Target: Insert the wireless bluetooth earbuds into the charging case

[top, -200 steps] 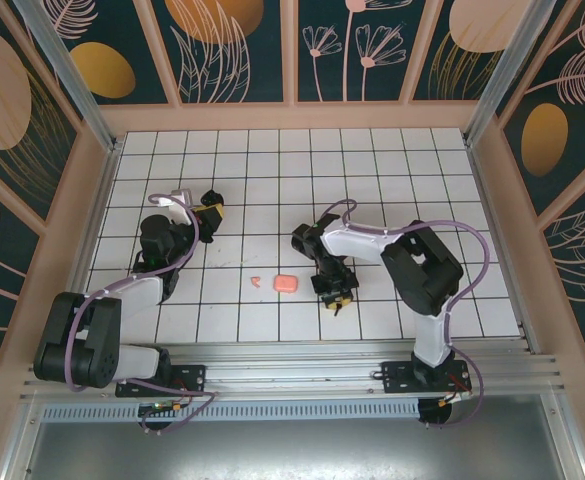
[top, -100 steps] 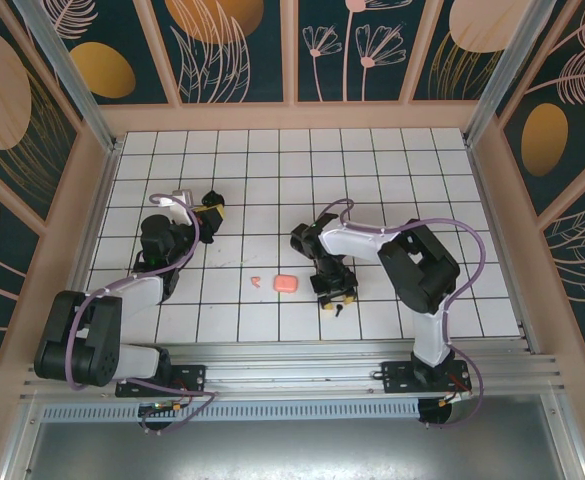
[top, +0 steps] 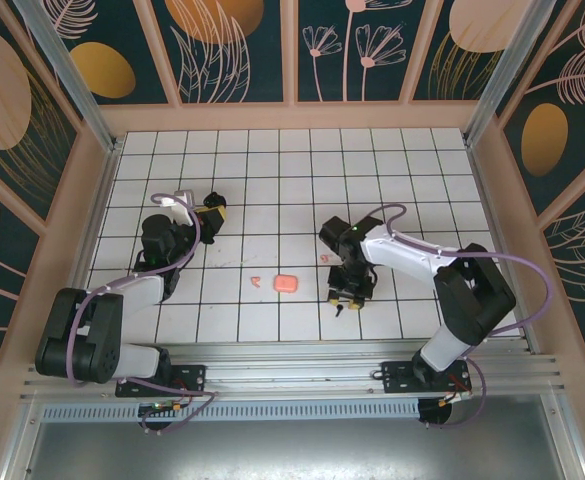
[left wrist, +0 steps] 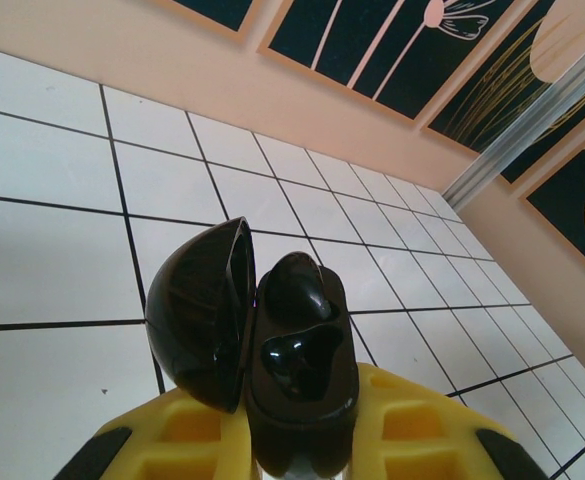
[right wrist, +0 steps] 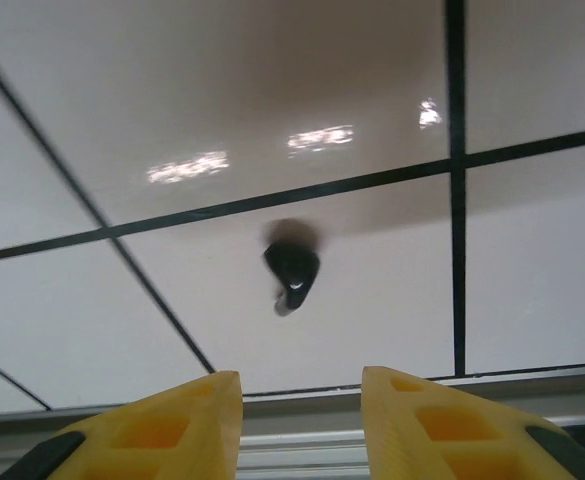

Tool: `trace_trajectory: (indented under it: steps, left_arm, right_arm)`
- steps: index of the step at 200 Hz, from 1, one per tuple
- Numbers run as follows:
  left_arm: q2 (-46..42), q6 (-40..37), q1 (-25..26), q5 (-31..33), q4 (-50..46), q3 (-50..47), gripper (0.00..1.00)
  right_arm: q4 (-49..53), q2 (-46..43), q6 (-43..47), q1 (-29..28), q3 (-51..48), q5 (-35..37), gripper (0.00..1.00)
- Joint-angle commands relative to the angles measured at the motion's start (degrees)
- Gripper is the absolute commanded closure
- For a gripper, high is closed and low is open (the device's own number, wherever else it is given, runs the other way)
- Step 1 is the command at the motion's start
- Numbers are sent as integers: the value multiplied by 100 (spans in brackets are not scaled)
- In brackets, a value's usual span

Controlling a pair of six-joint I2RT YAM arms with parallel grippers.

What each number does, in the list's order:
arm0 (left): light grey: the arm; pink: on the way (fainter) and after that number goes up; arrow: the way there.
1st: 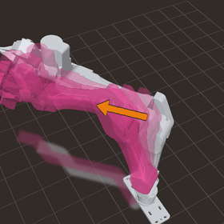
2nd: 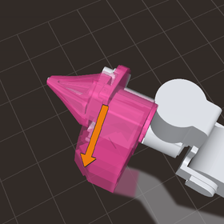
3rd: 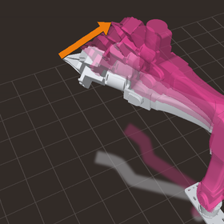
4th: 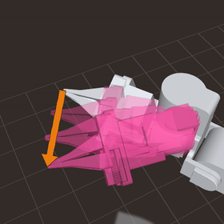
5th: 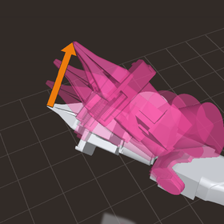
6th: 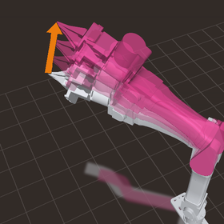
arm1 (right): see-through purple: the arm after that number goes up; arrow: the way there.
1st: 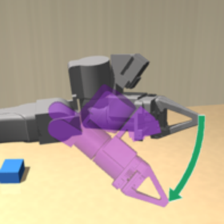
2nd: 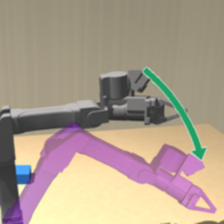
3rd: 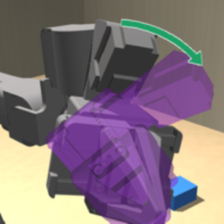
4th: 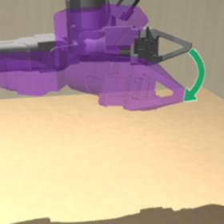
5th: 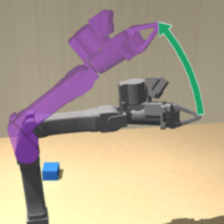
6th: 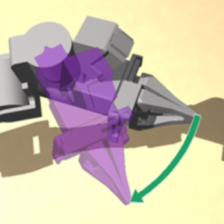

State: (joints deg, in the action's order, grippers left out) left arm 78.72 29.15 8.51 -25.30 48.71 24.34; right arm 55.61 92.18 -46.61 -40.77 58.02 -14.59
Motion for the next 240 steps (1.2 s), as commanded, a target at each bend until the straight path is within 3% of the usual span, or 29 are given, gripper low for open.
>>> trace_trajectory:
  steps: [1,240]
  left_arm:
    - [42,12,-38,-120,236,133,92]
    - [144,103,-35,-220,322,132,93]
  right_arm:
    - [-304,-115,-438,69,-207,-189,64]
    - [-1060,326,-155,234,-581,-144,73]
